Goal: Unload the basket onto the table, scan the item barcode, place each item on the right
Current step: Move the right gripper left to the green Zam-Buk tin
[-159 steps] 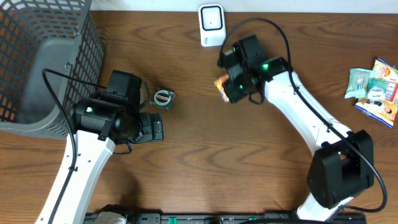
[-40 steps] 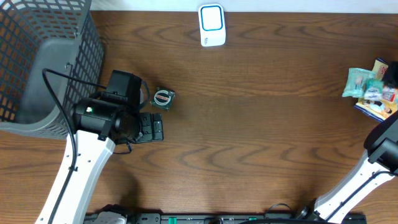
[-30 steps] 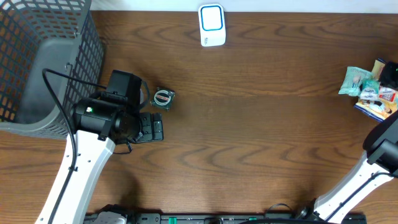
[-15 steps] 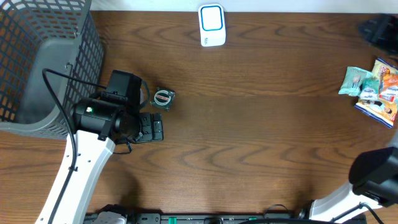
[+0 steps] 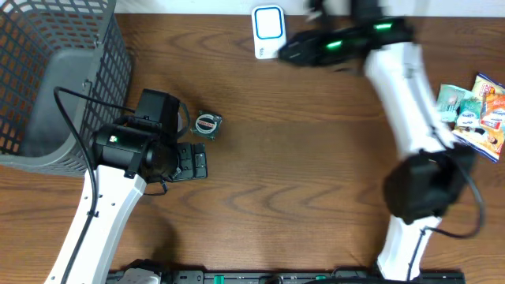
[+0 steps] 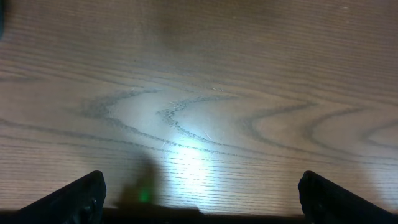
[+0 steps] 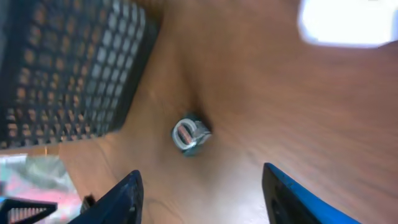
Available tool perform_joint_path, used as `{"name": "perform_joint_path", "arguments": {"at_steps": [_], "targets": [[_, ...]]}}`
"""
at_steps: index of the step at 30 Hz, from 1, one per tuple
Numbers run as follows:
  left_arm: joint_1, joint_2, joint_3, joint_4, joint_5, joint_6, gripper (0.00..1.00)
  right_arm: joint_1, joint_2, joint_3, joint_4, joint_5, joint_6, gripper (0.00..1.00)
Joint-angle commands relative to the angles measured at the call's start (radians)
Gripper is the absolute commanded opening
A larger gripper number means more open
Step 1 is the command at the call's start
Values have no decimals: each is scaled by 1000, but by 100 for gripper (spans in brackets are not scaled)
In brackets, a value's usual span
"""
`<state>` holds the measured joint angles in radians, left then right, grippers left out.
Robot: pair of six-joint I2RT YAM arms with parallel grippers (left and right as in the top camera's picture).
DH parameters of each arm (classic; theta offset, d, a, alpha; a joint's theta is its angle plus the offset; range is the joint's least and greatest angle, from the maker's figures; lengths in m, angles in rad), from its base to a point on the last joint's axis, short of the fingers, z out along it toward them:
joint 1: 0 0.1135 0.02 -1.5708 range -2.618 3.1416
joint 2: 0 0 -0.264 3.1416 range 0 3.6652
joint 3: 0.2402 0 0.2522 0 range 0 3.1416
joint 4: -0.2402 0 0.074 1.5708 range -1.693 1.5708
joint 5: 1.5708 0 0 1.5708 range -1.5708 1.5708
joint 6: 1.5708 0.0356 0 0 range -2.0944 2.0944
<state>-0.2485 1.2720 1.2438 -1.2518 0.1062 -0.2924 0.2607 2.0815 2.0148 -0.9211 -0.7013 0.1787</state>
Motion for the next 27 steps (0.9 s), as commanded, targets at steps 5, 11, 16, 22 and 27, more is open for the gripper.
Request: {"name": "perform_joint_path", "arguments": {"at_steps": [5,11,16,22,27], "targets": [[3,2,1,-3,9,-8,98,216,188,-2,133,143,341,55],[3,2,1,-3,9,-9,98,307,293,-2,169,154,454,49],[3,2,1,-3,9,-9,98,356,341,-2,166,184,499,47],[3,2,1,-3,9,-9,98,415,359,-2,142,348,565,49],[3,2,1,-3,9,-9,98,443,359,-2,116,488,591,44]]}}
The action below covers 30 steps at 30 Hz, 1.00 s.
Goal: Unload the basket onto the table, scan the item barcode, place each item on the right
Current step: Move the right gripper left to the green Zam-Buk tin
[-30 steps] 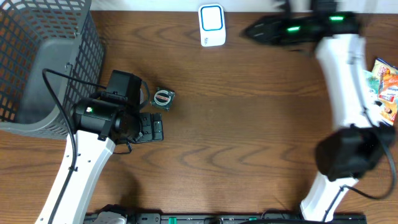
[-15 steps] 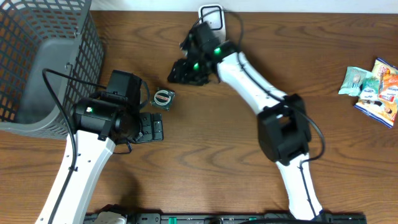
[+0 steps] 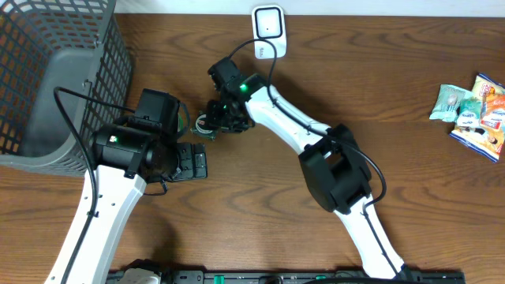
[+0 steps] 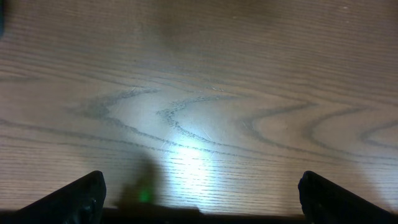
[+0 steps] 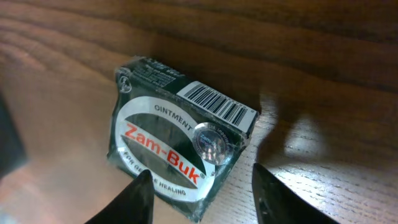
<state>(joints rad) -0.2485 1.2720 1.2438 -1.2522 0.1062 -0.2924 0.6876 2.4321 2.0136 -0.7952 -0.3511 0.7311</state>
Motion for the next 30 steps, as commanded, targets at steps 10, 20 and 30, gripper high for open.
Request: {"name": "perform_joint_path", "arguments": {"at_steps": [10,20,30], "targets": [[3,2,1,-3,9,-9,98,-1,4,2,-159,352,-14,40],[3,2,1,-3,9,-8,98,-99,-74,2,-332,352,-75,24],[3,2,1,-3,9,-9,97,-84,-147,2,-195,140,-258,55]]}}
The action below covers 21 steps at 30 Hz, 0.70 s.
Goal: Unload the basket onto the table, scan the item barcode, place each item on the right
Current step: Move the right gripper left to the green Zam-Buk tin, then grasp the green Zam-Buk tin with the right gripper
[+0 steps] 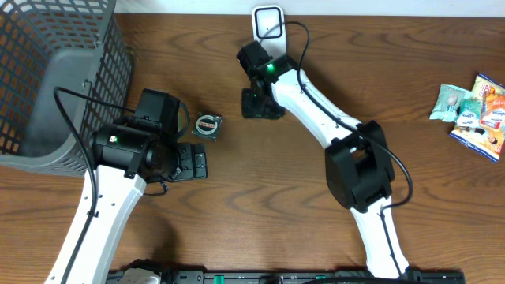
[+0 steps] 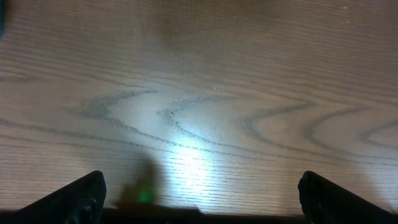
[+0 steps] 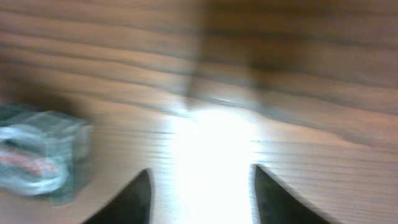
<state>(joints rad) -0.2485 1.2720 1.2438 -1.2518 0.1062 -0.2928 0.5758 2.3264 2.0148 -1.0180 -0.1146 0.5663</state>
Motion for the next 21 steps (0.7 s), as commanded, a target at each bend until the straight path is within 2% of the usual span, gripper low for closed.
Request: {"name": "perform_joint_path", "arguments": {"at_steps": [1,3,4,5,6,15,21], "targets": [[3,2,1,-3,9,-8,98,35,-42,1,44,-100,-93,58],[3,2,1,-3,9,-8,98,56,-41,1,89,-100,-93,66],[3,2,1,-3,9,-8,98,65,-41,1,111,-101,-93,73],[3,2,1,-3,9,-8,98,77,-41,1,142,-102,-93,93],[3,2,1,-3,9,-8,98,86,-41,1,162,-101,-93,99],[3,2,1,-3,9,-8,98,129,-37,0,341,-91,-59,99],[3,2,1,-3,9,-8,98,180,-10,-1,417,79,-58,99]]}}
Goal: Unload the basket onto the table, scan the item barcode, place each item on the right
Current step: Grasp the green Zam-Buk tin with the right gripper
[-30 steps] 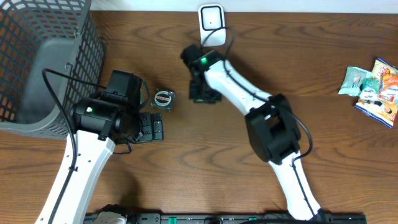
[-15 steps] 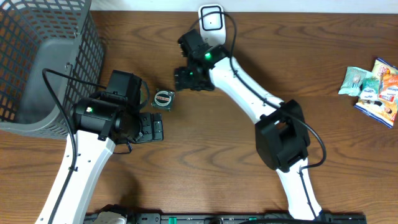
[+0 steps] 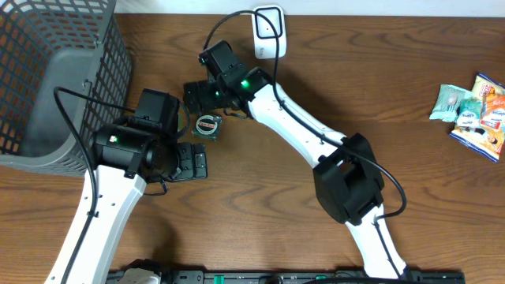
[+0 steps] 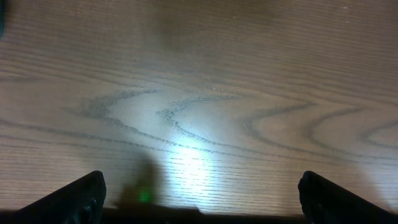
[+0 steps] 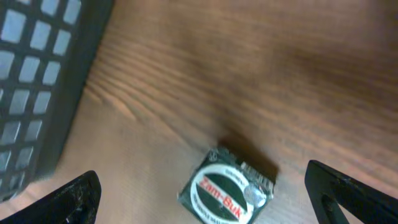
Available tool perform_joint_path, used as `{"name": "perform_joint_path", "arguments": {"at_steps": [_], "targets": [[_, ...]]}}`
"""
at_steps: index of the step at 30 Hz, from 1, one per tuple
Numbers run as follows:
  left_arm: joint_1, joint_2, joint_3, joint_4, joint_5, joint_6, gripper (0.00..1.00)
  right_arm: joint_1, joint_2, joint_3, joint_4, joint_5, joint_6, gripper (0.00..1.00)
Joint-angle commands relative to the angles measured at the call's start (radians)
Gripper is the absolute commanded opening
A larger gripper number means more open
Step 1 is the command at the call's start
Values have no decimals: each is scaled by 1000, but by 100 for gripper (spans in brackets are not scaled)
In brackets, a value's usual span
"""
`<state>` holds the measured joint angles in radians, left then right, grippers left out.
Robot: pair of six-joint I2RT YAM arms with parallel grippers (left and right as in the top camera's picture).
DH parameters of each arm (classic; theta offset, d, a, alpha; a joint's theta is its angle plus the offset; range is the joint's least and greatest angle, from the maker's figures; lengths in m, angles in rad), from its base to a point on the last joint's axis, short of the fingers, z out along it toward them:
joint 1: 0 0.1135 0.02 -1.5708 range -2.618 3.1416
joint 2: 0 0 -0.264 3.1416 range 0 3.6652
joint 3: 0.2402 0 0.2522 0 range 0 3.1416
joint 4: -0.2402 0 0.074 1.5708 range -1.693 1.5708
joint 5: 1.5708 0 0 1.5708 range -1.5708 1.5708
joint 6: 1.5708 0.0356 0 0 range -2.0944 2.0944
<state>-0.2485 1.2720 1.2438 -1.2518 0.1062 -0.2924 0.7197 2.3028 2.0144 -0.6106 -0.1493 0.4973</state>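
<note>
A small green Zam-Buk ointment box (image 3: 207, 125) lies flat on the wooden table, its barcode on a side edge. In the right wrist view the box (image 5: 227, 193) sits below and between the wide-spread fingers. My right gripper (image 3: 197, 95) hovers open just beyond it, holding nothing. The white barcode scanner (image 3: 268, 31) stands at the table's far edge. My left gripper (image 3: 188, 162) rests open near the box, and its camera sees only bare wood between its fingertips (image 4: 81, 196).
A grey mesh basket (image 3: 47, 79) fills the far left corner, and its wall shows as a dark grid (image 5: 37, 81) close to my right gripper. Several snack packets (image 3: 473, 114) lie at the right edge.
My right gripper was to the right of the box and is now just beyond it, toward the basket. Its fingers stand wider apart. The box and left arm are unchanged.
My right gripper was first up by the scanner, seeing the box from far off. Then it was low and close over the box, barcode in view. After that it was off to the box's right, and now it hangs open over the box. The box never moved.
</note>
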Motion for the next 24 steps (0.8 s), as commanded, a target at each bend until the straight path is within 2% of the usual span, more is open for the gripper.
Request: {"name": "perform_joint_path", "arguments": {"at_steps": [1,4,9,13,17,24], "targets": [[3,2,1,-3,9,-9,98,45,16,-1,10,158,11,99],[3,2,1,-3,9,-9,98,65,24,-1,11,254,11,99],[3,2,1,-3,9,-9,98,97,55,-1,20,300,28,99],[3,2,1,-3,9,-9,98,113,73,-1,-29,423,140,99],[3,2,1,-3,9,-9,98,114,73,-1,-68,428,234,98],[3,2,1,-3,9,-9,98,133,106,-2,-58,413,266,97]]}}
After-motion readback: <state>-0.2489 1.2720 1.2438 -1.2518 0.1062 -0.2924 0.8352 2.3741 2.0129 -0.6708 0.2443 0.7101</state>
